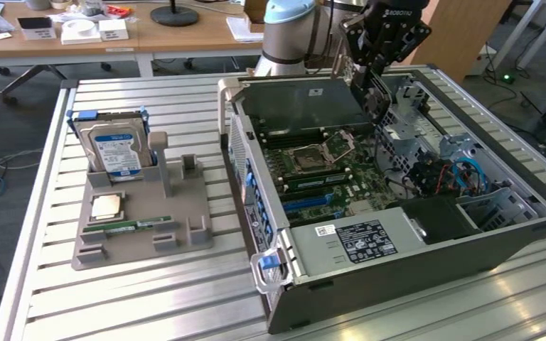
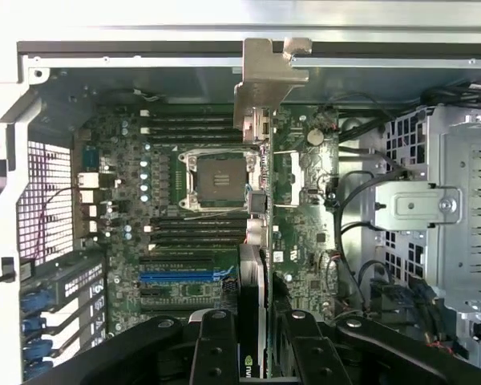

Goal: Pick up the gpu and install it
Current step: 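Pick up the gpu and move the gpu toward the slot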

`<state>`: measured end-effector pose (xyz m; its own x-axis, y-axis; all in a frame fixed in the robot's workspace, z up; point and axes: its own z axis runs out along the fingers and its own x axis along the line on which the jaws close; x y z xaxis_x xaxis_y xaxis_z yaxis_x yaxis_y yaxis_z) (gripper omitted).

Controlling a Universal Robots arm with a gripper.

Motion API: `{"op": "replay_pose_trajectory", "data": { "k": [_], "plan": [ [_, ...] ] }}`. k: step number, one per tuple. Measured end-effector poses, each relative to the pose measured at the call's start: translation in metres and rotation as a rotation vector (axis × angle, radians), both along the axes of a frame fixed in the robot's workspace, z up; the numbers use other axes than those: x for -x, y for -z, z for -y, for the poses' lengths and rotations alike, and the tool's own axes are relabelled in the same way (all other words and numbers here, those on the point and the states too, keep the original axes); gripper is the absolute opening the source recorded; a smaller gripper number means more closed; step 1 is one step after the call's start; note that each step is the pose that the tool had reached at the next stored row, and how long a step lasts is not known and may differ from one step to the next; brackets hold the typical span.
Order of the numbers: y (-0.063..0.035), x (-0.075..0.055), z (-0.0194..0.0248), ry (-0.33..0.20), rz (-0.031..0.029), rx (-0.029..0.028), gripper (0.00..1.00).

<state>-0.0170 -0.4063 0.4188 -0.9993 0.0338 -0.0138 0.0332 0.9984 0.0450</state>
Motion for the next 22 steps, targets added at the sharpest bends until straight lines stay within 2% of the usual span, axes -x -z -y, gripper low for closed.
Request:
{"op": "replay_pose_trajectory", "data": {
  "k": [22],
  "plan": [
    [0.0000, -0.048, -0.0009, 0.000, 0.0001, 0.0000, 0.26]
  ]
}}
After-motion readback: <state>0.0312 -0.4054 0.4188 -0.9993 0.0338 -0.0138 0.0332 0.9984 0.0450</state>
